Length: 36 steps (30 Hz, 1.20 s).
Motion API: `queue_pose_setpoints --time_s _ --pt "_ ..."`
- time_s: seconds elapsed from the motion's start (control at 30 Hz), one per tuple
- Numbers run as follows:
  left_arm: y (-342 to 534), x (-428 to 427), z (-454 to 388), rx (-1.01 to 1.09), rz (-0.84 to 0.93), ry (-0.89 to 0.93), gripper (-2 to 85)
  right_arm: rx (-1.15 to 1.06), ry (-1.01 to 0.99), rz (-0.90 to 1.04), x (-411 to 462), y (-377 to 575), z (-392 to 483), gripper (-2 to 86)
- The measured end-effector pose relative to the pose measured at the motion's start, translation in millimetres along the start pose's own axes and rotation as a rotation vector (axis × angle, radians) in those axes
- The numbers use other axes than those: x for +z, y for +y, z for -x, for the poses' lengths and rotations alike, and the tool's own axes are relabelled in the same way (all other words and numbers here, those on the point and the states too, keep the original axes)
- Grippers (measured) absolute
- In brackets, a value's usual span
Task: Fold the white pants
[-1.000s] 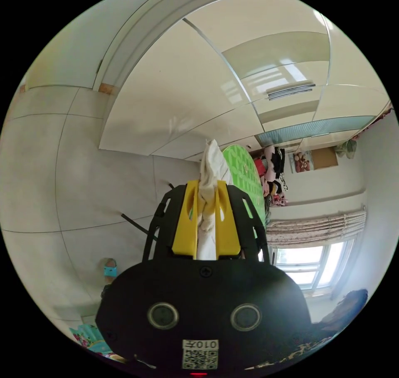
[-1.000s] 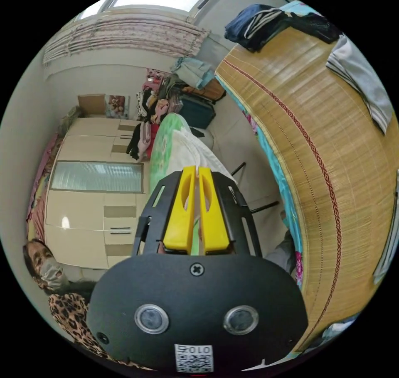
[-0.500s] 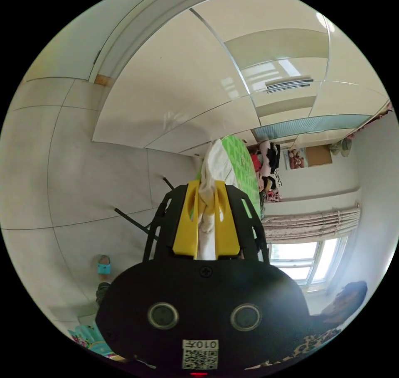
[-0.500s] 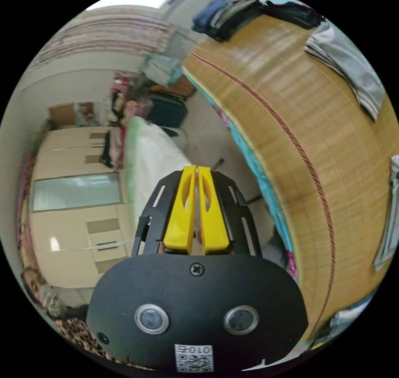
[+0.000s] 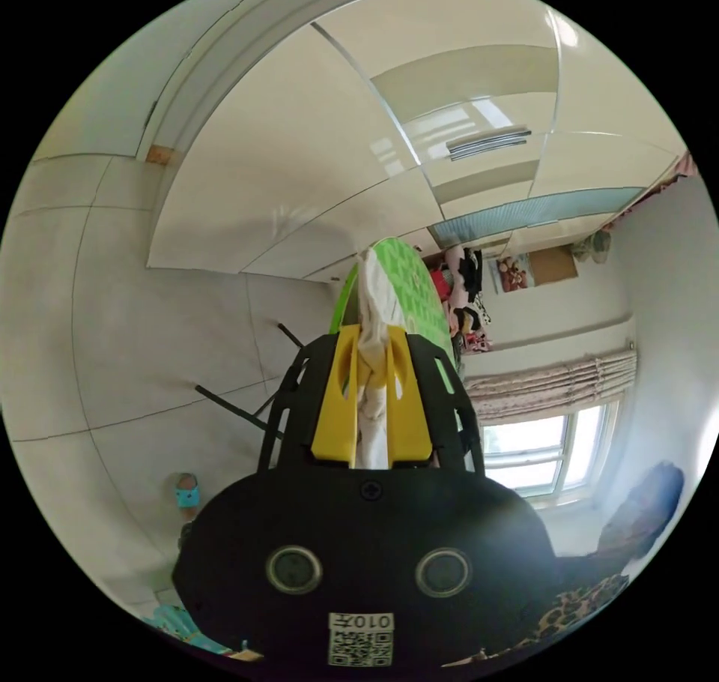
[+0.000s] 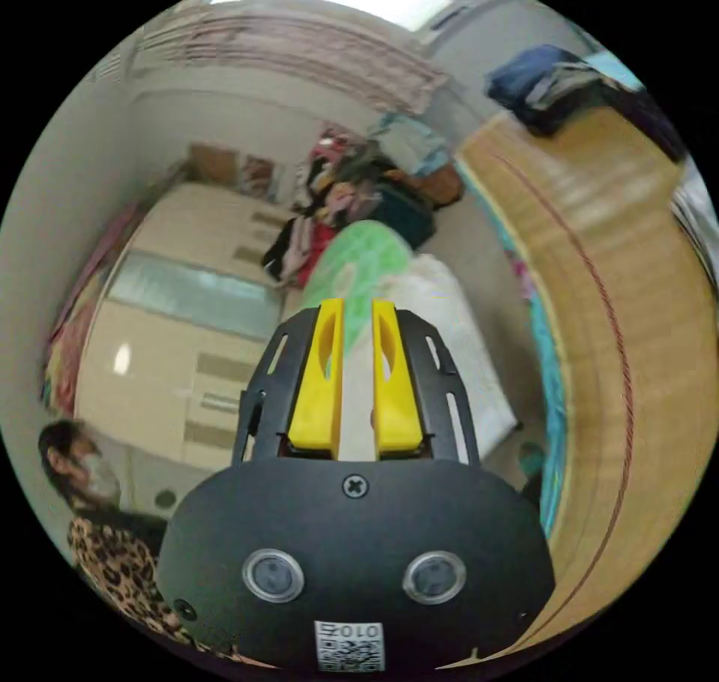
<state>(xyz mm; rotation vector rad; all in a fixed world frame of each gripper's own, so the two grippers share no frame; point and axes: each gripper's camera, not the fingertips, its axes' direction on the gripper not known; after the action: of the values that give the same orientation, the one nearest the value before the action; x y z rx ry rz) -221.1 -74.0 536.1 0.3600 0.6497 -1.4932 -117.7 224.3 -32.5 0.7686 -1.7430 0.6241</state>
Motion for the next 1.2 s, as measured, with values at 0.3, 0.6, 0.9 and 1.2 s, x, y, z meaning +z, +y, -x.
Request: queue_pose_setpoints --time_s 0.3,0.6,0.9,1.2 --pt "22.4 -10.4 39.0 -0.013 -0.035 0.124 7.5 -0.536 -0.488 1.165 525.7 48.9 256.2 7.3" --pt "56.5 -20.2 76.2 -0.037 -0.067 0.241 6.6 -0.806 -0.439 1.732 879.8 309.2 439.4 12.1" --pt "91.4 -29.2 71.0 0.063 -0.092 0.324 5.1 -1.225 -0.163 1.949 989.3 439.8 481.9 13.7" --pt "133.6 -34.4 58.5 0.188 -0.096 0.388 4.1 -1.136 -0.421 1.909 1006.2 402.1 486.1 19.3"
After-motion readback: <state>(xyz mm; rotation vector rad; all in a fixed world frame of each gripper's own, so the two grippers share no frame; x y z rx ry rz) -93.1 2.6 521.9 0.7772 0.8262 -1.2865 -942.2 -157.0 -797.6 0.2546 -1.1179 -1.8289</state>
